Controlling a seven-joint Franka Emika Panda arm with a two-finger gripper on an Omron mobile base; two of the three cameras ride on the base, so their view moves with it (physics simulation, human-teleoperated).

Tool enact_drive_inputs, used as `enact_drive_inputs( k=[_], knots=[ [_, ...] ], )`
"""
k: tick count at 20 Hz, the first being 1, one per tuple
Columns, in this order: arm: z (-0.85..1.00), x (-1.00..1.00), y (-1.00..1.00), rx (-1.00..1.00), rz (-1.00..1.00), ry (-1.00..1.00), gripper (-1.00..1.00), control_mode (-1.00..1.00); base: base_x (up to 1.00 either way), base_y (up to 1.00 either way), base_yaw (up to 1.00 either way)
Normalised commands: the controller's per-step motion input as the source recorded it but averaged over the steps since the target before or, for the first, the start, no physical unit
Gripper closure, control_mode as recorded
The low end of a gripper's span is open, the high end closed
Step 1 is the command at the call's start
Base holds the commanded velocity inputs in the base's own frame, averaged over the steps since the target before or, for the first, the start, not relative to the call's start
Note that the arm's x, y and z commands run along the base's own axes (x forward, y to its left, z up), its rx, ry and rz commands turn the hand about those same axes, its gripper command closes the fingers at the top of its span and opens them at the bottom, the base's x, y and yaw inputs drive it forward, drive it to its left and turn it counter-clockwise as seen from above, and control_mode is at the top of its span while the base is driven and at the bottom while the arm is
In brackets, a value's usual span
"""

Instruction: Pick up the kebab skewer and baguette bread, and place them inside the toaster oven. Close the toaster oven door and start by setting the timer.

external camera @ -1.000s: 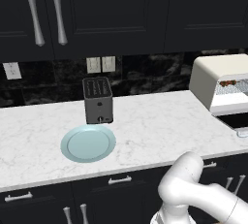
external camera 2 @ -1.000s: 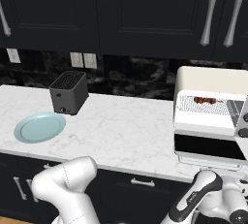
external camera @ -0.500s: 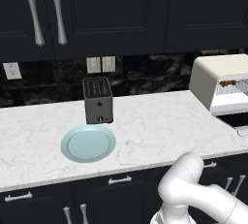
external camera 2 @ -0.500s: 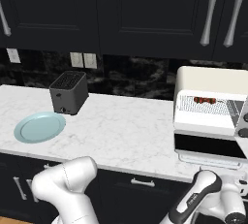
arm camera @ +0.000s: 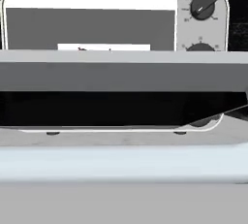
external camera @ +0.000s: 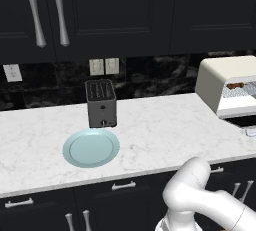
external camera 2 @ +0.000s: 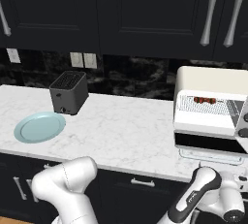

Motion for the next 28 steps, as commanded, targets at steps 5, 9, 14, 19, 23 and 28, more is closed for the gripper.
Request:
enact_drive_inputs(
  k=[5, 9, 14, 19, 23, 28],
  knots=[
    [0.61, 0.04, 0.16, 0.0, -0.04, 0.0, -1.0, -1.0, 0.0, 0.0, 0.0],
    [0.65, 0.16, 0.14, 0.0, -0.03, 0.0, -1.0, -1.0, 0.0, 0.0, 0.0],
    [0.68, 0.18, 0.02, 0.0, 0.0, 0.0, -1.0, -1.0, 0.0, 0.0, 0.0],
    [0.62, 0.28, 0.0, 0.0, 0.0, 0.0, -1.0, -1.0, 0.0, 0.0, 0.0],
    [0.57, 0.4, 0.0, 0.0, 0.0, 0.0, -1.0, -1.0, 0.0, 0.0, 0.0],
    [0.56, 0.49, 0.01, 0.0, 0.0, 0.0, -1.0, -1.0, 0.0, 0.0, 0.0]
  ],
)
